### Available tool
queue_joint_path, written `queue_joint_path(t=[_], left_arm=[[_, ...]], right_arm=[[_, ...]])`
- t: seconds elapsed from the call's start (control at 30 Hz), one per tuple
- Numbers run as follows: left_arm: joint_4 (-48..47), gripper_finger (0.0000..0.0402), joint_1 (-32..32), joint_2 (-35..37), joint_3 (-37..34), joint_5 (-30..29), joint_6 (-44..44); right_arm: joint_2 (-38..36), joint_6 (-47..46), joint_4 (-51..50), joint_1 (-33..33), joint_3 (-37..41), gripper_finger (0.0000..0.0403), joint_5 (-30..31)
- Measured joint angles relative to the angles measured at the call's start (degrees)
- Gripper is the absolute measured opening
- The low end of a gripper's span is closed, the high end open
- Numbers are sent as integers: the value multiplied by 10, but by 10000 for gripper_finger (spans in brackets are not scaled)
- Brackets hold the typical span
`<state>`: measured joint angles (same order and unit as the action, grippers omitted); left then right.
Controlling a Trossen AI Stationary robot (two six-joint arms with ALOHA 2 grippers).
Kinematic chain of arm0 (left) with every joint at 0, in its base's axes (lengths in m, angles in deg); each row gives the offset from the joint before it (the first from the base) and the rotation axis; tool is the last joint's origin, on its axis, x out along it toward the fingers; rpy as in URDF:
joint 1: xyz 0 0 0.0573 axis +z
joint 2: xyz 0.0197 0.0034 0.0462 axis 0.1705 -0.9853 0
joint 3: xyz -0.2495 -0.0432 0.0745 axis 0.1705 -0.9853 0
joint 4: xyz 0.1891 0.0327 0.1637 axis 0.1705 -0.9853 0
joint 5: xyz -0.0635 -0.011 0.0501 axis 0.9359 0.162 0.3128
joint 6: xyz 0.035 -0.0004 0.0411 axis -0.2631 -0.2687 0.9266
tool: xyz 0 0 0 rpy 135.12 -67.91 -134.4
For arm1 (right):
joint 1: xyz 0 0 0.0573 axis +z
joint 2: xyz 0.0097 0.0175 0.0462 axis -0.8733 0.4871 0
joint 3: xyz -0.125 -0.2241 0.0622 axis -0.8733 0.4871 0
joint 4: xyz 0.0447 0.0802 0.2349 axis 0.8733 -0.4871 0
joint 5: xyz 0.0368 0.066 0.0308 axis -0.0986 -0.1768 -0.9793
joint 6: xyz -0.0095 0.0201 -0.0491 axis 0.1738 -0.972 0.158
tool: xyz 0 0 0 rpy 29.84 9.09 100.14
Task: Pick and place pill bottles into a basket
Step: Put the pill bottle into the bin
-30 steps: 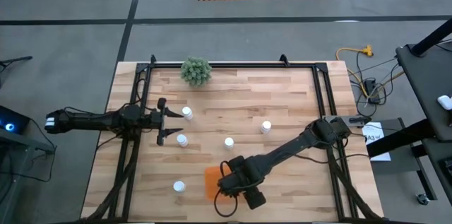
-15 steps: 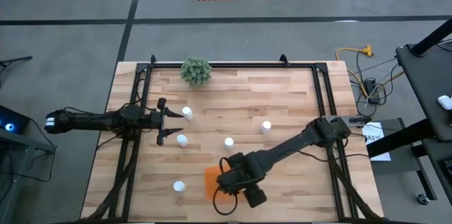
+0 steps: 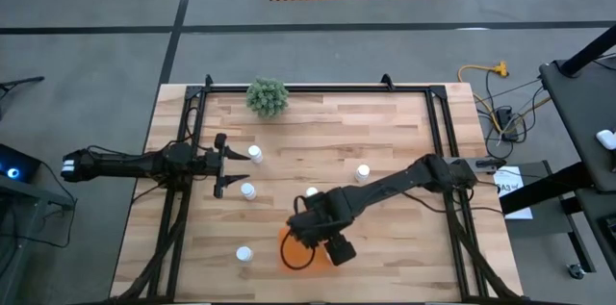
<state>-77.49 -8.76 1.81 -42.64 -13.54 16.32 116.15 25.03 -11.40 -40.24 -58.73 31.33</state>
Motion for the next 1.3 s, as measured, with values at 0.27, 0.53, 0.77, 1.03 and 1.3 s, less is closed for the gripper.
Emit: queue_joint_path(t=[0.27,0.53,0.77,1.03,1.3], left_arm=[[0,224,0,0,0,0,0],[0,224,1,0,0,0,0],[0,224,0,0,0,0,0],[0,224,0,0,0,0,0],[0,224,0,0,0,0,0]], right_arm=[[0,30,2,-33,-1,219,0],[0,60,3,-62,-1,219,-1],[0,79,4,-88,-1,219,-1],[0,100,7,-115,-1,219,-1],[0,123,10,-137,-1,219,-1]])
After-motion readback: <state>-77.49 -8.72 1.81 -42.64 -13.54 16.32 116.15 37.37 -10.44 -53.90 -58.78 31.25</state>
